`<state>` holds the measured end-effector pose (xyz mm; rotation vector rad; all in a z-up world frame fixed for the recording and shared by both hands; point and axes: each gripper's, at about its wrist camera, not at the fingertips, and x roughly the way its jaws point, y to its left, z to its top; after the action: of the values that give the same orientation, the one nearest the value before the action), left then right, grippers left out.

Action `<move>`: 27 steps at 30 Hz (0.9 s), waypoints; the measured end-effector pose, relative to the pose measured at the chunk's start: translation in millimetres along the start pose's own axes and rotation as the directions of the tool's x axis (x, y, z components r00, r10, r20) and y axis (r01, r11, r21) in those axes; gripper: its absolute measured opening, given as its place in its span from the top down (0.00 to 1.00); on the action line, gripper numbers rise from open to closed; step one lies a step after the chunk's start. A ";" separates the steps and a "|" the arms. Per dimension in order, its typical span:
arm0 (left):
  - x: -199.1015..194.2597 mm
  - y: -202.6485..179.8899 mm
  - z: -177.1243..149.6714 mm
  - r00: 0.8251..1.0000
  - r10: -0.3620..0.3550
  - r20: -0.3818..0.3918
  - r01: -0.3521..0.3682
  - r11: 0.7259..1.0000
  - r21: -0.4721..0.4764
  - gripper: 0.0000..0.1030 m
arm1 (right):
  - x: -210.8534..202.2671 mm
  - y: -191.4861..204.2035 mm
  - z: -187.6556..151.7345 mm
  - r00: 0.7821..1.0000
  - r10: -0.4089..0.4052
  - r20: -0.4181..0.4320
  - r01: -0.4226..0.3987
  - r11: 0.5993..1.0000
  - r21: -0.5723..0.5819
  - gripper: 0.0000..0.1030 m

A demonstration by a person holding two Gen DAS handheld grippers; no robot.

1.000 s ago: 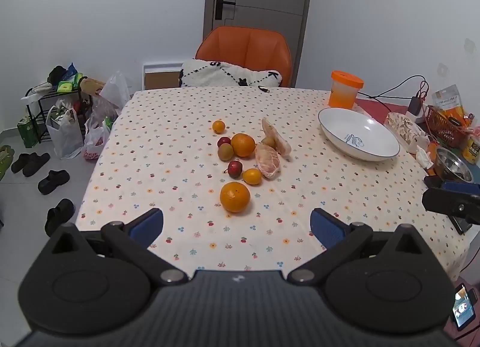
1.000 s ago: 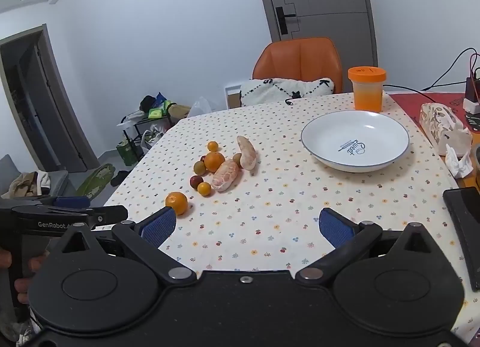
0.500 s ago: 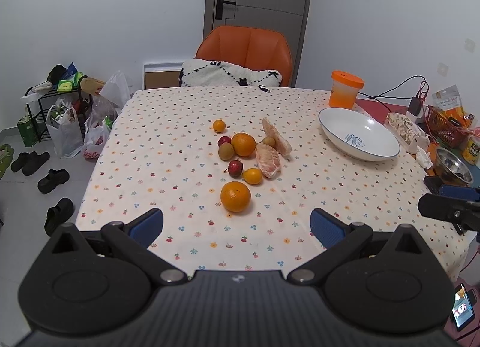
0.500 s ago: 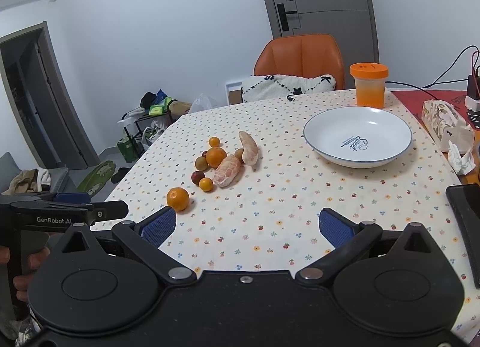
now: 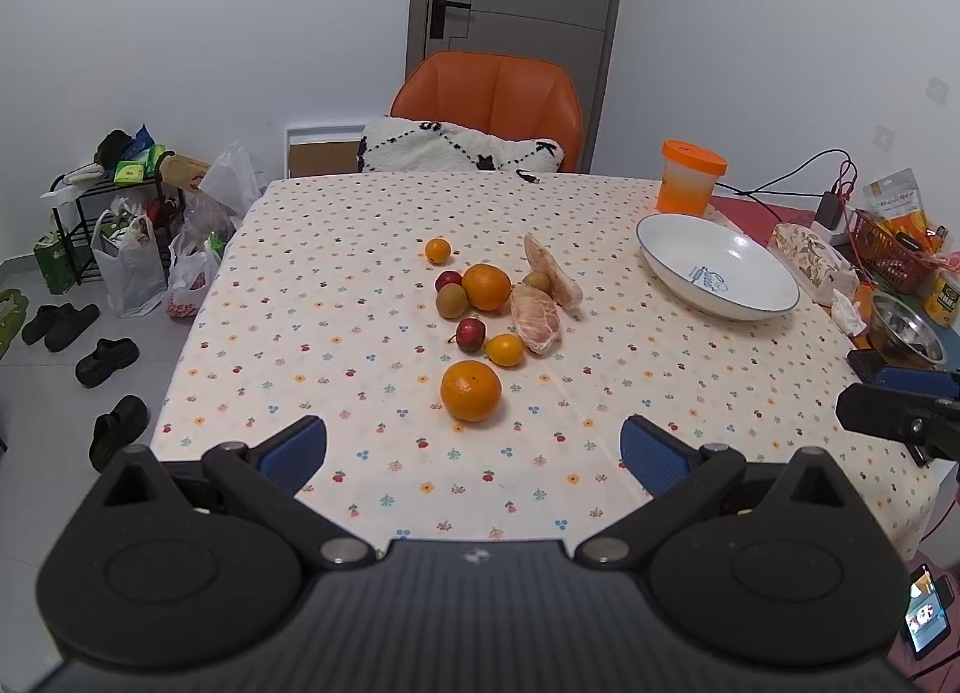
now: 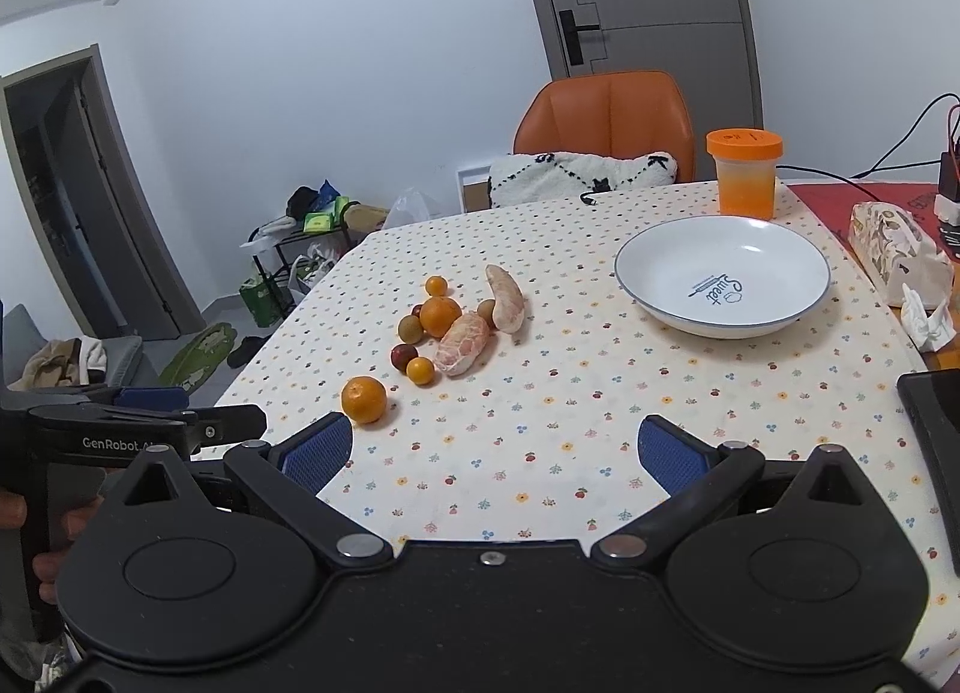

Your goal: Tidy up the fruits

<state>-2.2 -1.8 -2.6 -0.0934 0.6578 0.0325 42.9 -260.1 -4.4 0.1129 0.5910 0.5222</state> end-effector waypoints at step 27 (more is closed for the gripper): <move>-2.5 -1.4 1.8 1.000 -0.012 0.015 0.011 1.000 0.005 0.00 | -1.5 -3.8 1.9 1.000 0.000 0.012 0.000 1.000 0.014 0.00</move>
<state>-3.0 -3.0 0.4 -0.0919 0.6421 0.0205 44.5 -264.0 -3.0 0.1289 0.5833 0.5176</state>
